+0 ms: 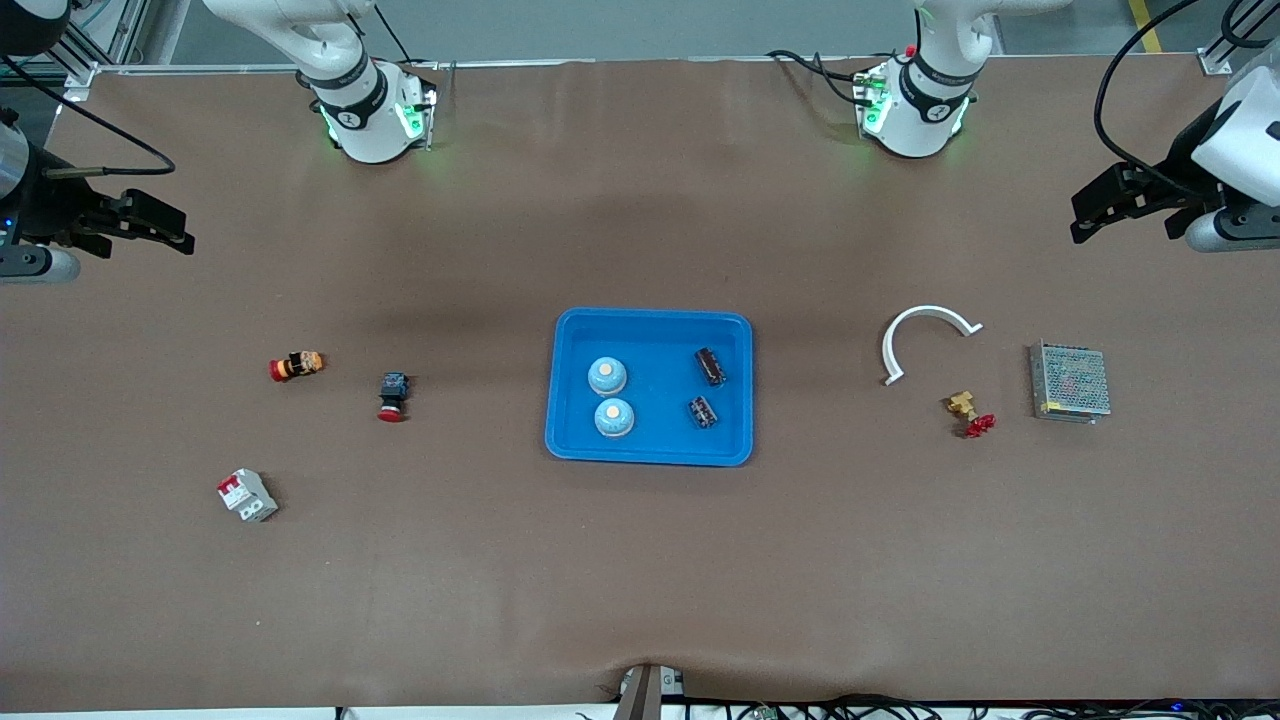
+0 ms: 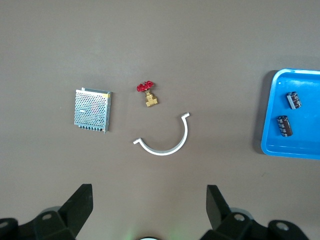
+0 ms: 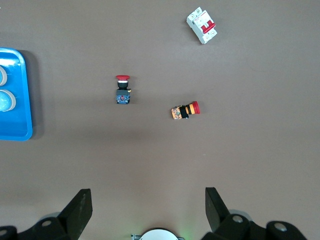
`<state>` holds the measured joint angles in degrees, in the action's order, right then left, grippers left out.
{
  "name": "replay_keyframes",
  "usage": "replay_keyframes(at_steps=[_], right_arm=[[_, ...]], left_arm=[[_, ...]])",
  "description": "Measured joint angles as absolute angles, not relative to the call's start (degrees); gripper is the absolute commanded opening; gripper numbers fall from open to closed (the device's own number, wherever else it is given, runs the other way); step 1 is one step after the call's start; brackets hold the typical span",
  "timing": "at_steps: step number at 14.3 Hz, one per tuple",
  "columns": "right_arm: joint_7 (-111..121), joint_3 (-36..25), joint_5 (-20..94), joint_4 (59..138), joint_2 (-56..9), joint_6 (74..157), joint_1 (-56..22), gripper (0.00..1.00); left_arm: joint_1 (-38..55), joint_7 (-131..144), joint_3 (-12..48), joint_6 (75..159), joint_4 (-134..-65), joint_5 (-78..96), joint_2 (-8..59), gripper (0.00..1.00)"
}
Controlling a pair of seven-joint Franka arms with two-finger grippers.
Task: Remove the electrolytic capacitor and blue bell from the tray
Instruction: 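Move the left gripper and the right gripper toward the blue tray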
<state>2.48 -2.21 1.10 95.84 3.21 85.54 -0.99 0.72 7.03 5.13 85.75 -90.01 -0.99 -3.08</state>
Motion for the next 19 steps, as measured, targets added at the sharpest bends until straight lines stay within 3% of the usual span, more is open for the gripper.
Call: replay_keyframes(at_steps=[10,19], right_arm=[[2.48,-2.10,1.10,95.84,3.21,85.55,-0.99,1.00],[1.16,-1.13,1.19,95.69,3.22,86.89,-2.48,1.00]], left_arm=[[0.91,7.06,5.70,85.68,-90.11,-0.99,-2.11,1.00],[1.73,23.64,14.99,91.76,-90.73,-0.99,6.80,1.00]])
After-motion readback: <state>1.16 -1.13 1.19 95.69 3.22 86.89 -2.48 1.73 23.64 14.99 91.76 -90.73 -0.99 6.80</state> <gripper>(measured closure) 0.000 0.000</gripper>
